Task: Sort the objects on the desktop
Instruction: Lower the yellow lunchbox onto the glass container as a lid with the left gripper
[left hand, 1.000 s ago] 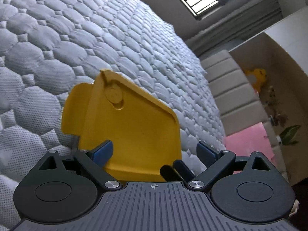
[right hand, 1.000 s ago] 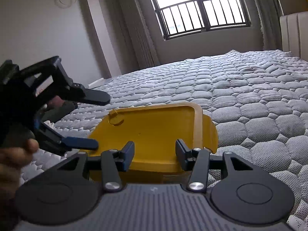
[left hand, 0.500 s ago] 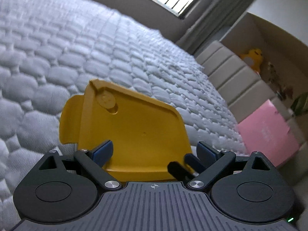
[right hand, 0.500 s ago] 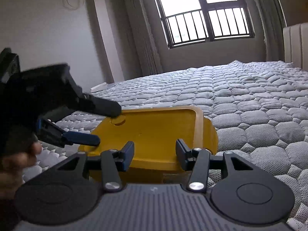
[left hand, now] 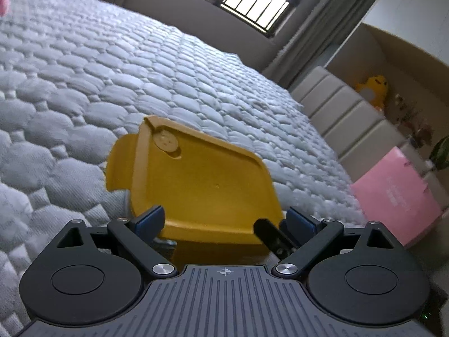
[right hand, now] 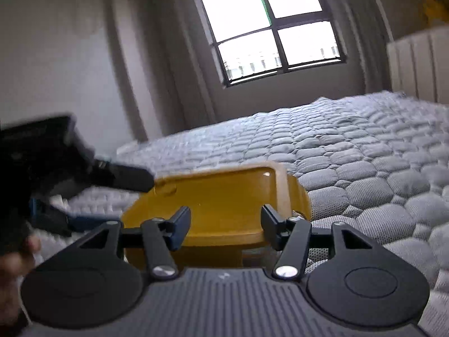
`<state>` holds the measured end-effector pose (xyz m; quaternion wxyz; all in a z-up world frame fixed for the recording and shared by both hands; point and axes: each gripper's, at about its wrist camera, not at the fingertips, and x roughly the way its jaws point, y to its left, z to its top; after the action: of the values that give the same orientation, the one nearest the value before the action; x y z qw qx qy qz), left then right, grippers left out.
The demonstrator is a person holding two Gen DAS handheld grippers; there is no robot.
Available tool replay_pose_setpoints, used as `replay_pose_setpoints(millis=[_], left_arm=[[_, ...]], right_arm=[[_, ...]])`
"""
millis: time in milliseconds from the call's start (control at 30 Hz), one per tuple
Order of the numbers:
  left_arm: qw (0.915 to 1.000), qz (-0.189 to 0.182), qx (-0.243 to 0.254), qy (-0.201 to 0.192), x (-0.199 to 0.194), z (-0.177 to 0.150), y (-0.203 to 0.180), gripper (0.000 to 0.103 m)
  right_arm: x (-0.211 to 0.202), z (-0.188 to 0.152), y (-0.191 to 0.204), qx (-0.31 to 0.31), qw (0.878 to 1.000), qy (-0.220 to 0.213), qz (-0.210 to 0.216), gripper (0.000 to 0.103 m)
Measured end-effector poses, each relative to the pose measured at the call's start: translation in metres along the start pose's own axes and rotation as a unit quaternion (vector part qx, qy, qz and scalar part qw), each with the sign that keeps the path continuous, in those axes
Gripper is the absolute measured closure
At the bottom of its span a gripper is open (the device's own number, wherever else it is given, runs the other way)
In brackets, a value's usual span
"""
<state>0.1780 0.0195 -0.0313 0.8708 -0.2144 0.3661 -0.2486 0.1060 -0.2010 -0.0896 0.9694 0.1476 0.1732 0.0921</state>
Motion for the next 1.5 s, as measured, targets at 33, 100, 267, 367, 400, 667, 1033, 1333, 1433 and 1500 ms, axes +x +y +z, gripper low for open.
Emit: replay_pose_setpoints(millis=[33,100,267,367,400,667,1033,1333,1433,1500], left_arm=[[0.9999,-0.015,-0.006,-0.001,-0.004,0.003,0.001,0.006],[0.9999,-0.010,-0.004,-0.006,-0.008,0.010,-0.003,0.006],[0.9987,0.051,0.004,-0.003,0.006,0.009,-0.002,0.006],[0.9986,0.048,0.024,0.000,0.010,0.006,-0.005,0.006],[0.9982,0.050,0.033,0.000,0.011,0.005,-0.007,0.006],[0.9962,0.063,0.059,0.008,0.016,-0.001,-0.011,0.006],[0.9930,0.090,0.068,-0.035,-0.030,-0.006,-0.007,0.006],[0.9804,0.158,0.118,0.001,-0.023,-0.043,-0.020,0.006],[0.9812,0.157,0.110,0.021,-0.020,-0.060,-0.018,0.005],[0.9818,0.156,0.106,0.025,-0.022,-0.071,-0.015,0.004]], right_arm=[[-0.004,0.003,-0.003,0.018,1.000,-0.004,0.003,0.045],[-0.008,0.011,-0.012,0.053,0.998,-0.021,0.010,0.044],[0.006,0.026,-0.018,0.070,0.997,-0.015,0.015,0.055],[0.010,0.020,-0.009,0.035,0.999,-0.019,0.000,0.059],[0.011,0.018,-0.005,0.020,1.000,-0.021,-0.009,0.059],[0.028,0.014,0.003,-0.015,0.999,0.028,-0.030,0.062],[0.002,0.025,0.012,-0.012,0.998,0.038,-0.052,0.014],[-0.022,0.002,0.017,-0.033,0.986,0.113,-0.119,0.000],[-0.025,0.002,0.012,-0.006,0.983,0.134,-0.128,0.000],[-0.027,0.002,0.010,0.013,0.980,0.148,-0.134,0.000]])
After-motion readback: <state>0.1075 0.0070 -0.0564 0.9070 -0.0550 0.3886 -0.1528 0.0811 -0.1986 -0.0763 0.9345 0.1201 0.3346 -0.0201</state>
